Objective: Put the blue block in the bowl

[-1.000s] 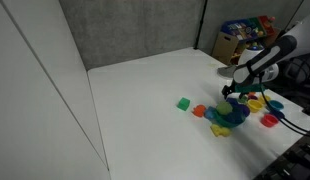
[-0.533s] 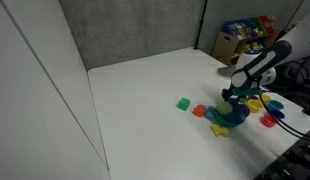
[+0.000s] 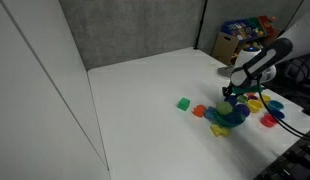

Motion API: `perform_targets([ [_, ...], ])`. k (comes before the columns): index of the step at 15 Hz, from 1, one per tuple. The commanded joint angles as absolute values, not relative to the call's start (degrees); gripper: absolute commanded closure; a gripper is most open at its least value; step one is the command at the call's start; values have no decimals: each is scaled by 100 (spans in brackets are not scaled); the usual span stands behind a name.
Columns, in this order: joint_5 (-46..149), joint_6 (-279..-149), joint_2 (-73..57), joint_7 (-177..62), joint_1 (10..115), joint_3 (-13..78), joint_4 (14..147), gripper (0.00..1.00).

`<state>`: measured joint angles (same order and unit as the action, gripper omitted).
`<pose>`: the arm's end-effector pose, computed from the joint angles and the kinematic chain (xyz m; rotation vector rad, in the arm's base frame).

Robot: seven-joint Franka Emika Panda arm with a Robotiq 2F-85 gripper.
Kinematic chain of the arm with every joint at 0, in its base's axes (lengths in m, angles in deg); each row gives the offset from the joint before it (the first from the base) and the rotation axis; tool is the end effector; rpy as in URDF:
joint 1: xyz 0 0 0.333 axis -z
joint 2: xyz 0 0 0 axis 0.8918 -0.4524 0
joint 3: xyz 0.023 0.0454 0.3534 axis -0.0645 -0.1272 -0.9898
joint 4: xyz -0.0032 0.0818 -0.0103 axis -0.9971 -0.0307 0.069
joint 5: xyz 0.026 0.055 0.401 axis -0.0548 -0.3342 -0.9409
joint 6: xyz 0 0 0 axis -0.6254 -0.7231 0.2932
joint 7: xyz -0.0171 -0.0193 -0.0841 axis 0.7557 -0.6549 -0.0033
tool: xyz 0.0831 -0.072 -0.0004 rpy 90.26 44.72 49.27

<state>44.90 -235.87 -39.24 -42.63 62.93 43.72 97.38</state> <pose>0.6222 -0.1598 0.0848 2.8566 -0.8380 0.0335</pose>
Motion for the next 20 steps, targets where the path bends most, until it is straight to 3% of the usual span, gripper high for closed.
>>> perform_targets([
  [1, 4602, -23600, -3180, -4159, 6018, 4572, 10364, 72],
  [12, 5055, -23115, -1442, -4318, 5901, 4580, 11762, 72],
  [20, 5026, -22817, -1101, -4435, 6061, 4161, 12214, 72],
])
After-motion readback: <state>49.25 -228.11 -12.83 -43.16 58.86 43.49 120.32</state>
